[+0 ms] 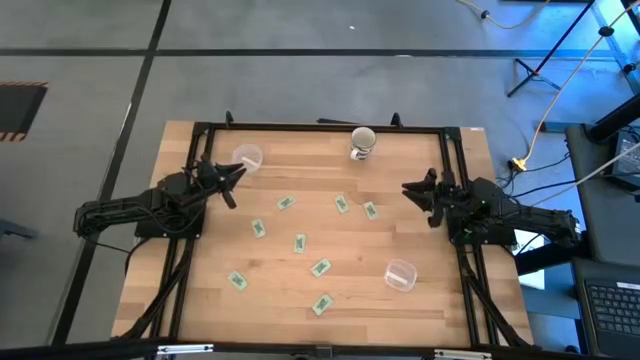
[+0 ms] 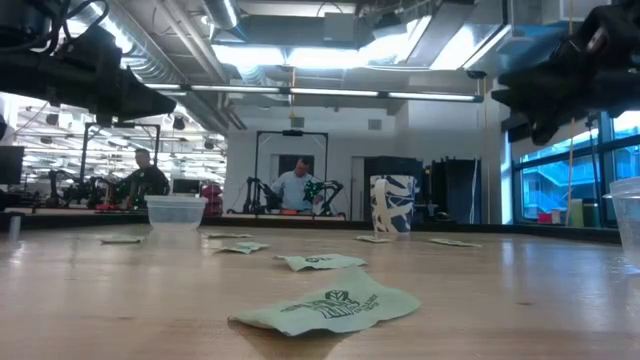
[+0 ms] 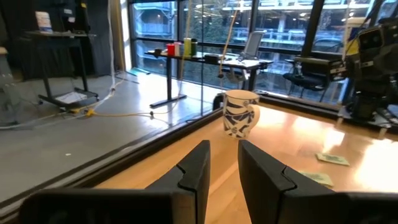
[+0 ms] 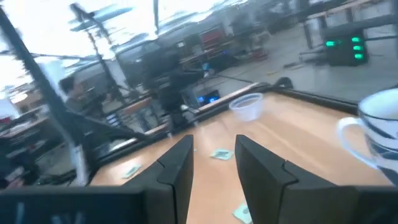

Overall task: Pick and place items into bin
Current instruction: Put the white stevia packet into the bottom transparent bin

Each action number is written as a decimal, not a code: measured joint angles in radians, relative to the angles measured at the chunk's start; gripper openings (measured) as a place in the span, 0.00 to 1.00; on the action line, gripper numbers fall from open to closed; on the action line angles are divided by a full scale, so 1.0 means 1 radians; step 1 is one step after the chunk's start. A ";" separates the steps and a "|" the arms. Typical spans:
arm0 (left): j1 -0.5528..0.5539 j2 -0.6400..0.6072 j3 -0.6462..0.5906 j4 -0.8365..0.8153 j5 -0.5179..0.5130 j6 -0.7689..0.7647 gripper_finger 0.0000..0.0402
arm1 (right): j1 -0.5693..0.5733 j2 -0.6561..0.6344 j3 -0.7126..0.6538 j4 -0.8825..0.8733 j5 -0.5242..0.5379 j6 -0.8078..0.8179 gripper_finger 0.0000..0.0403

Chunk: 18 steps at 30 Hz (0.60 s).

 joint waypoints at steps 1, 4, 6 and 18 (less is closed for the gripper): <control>0.000 0.000 0.000 0.000 -0.004 0.014 0.19 | 0.000 0.000 0.000 -0.002 0.000 -0.019 0.30; 0.000 0.000 0.000 0.001 -0.005 0.054 0.19 | 0.000 0.000 0.000 0.000 0.001 -0.104 0.30; 0.000 0.000 0.000 0.001 -0.005 0.072 0.19 | 0.000 0.000 0.000 0.000 0.001 -0.156 0.30; 0.000 0.000 0.000 0.001 -0.005 0.158 0.19 | 0.000 0.000 0.000 0.001 -0.033 -0.115 0.41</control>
